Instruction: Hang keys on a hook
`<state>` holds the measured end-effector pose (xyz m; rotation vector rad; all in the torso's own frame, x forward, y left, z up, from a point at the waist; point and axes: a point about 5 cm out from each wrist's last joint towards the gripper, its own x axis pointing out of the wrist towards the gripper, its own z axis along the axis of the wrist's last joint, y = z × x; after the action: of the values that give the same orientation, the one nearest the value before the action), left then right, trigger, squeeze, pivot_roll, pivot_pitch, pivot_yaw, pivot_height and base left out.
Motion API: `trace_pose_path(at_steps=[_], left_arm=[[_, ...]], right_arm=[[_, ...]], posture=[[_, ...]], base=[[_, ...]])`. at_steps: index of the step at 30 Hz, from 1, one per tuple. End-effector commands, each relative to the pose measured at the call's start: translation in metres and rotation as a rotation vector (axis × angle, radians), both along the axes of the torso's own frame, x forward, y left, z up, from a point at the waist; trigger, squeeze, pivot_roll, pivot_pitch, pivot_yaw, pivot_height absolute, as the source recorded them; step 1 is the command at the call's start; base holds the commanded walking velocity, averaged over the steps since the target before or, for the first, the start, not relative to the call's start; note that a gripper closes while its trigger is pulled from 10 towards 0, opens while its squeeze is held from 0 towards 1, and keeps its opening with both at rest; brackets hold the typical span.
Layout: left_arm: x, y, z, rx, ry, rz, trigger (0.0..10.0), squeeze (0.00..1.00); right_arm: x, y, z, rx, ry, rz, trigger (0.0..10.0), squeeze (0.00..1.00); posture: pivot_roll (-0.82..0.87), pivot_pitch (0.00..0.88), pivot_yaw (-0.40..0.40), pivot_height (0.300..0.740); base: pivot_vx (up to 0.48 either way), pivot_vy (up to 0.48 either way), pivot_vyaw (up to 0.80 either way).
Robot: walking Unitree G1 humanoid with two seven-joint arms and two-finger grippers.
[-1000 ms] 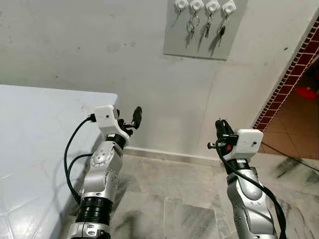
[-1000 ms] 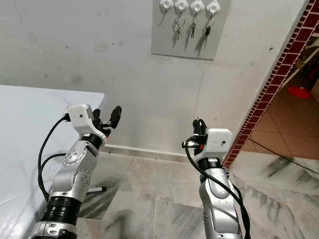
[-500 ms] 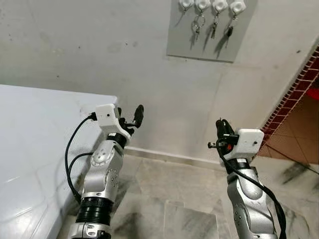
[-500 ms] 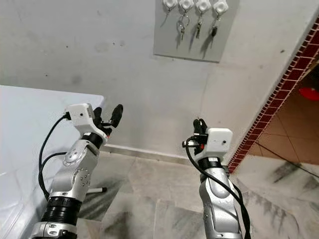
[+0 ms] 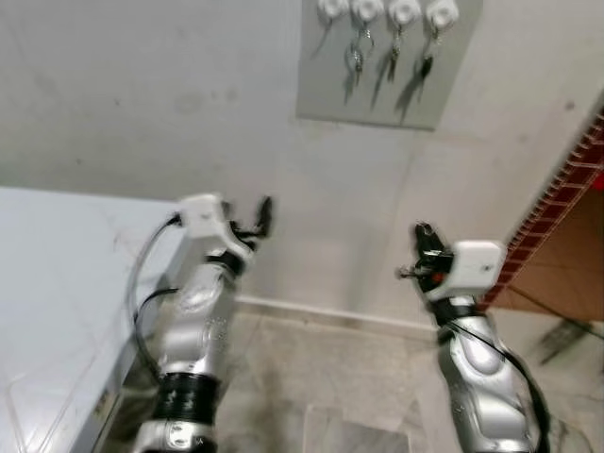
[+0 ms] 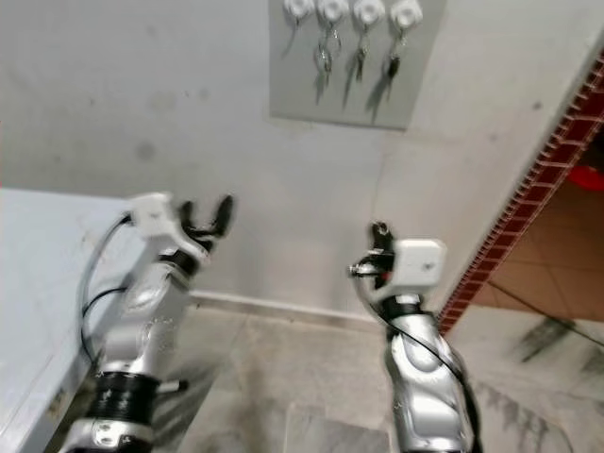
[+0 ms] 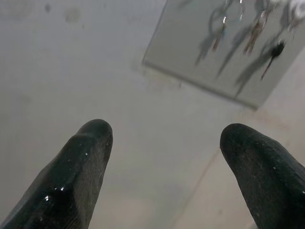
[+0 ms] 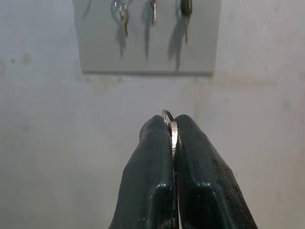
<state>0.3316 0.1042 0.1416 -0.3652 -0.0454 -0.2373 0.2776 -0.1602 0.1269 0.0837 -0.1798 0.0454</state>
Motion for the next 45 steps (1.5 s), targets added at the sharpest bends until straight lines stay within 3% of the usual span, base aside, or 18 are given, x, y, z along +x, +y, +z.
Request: trace_pose_path(at_steps=[1, 32, 45], left_arm=[[0.001, 0.011, 0.003, 0.006, -0.008, 0.033, 10.0, 0.0], [0.0, 0.007, -0.001, -0.009, 0.03, 0.062, 10.0, 0.0], [-0.004, 0.0, 0.005, -0.014, -0.019, 0.018, 10.0, 0.0]], right_arm=[[0.002, 0.007, 0.006, 0.012, -0.024, 0.025, 10.0, 0.0], [0.004, 0.009, 0.007, -0.001, -0.025, 0.053, 10.0, 0.0], [0.005, 0.01, 0.007, -0.026, -0.014, 0.133, 10.0, 0.0]], posture=[[-0.02, 0.0, -0.025, 0.74], [-0.02, 0.0, -0.039, 0.74], [-0.02, 0.0, -0.038, 0.74]], base=[[0.431, 0.0, 0.0], [0.411, 0.0, 0.0], [0.0, 0.0, 0.0]])
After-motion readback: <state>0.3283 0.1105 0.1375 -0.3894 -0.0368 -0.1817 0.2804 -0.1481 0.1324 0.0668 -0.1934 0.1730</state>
